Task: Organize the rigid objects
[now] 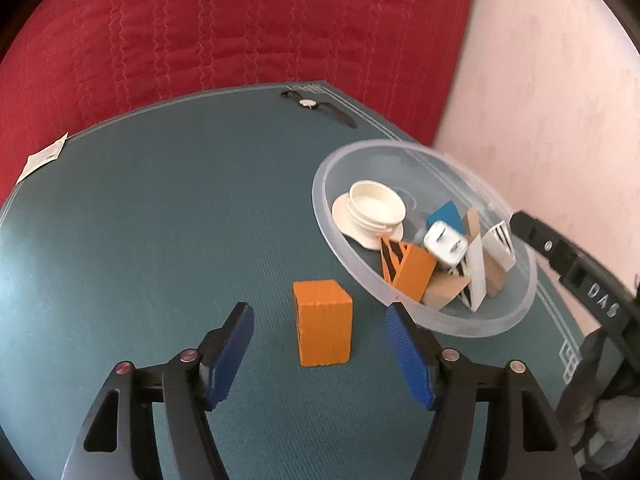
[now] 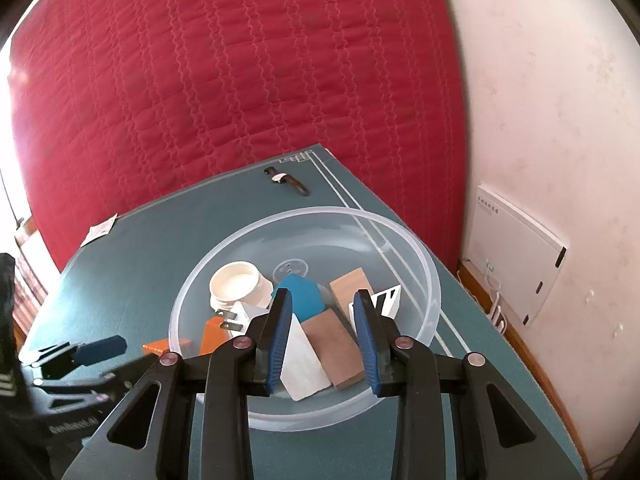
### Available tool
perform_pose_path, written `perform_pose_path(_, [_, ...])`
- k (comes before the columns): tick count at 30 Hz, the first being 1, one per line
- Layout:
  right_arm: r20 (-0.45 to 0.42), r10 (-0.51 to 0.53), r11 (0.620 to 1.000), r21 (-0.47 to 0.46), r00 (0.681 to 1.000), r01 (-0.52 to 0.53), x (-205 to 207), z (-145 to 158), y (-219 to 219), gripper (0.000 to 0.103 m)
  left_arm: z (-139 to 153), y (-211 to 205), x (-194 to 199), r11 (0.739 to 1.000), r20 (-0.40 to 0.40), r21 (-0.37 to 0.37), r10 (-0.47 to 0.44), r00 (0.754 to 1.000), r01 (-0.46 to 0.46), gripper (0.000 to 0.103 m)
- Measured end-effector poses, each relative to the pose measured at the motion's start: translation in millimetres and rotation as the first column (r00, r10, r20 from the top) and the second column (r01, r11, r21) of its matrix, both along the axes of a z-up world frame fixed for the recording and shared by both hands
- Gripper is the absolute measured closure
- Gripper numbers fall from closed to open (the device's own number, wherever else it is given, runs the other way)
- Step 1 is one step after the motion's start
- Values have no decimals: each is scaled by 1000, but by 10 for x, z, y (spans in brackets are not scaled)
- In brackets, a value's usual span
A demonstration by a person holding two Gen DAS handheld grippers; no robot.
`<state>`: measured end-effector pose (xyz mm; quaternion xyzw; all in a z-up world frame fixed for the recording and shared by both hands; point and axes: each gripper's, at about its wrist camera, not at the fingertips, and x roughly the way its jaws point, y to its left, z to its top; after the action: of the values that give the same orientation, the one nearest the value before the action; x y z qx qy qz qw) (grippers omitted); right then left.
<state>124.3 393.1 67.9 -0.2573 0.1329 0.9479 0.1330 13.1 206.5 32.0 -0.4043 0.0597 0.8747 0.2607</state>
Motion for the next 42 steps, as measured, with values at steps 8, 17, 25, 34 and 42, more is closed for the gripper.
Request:
perform_pose_path(8, [6, 6, 1000, 0, 1000, -6, -18, -12, -35, 70, -164, 38, -90, 999, 27, -49, 10, 1000, -8, 54])
perform_pose_path(17, [7, 8, 1000, 3, 1000, -8, -26, -6, -41, 70, -58, -14, -39, 999, -25, -37, 9, 1000, -10, 72])
perform_pose_path(25, [2, 5, 1000, 0, 1000, -5, -9, -7, -26, 70, 171, -1, -9, 1000, -73, -1, 15, 997, -15, 72])
perform_pose_path(34, [2, 7, 1000, 0, 1000, -7, -13, -12, -31, 70, 324, 125, -8, 1000, -104, 21, -12, 995, 15, 72])
perform_pose_path(42, [1, 6, 1000, 0, 1000, -6, -15, -2, -28, 69, 313, 396, -31, 996, -97, 39, -82, 992, 86, 71])
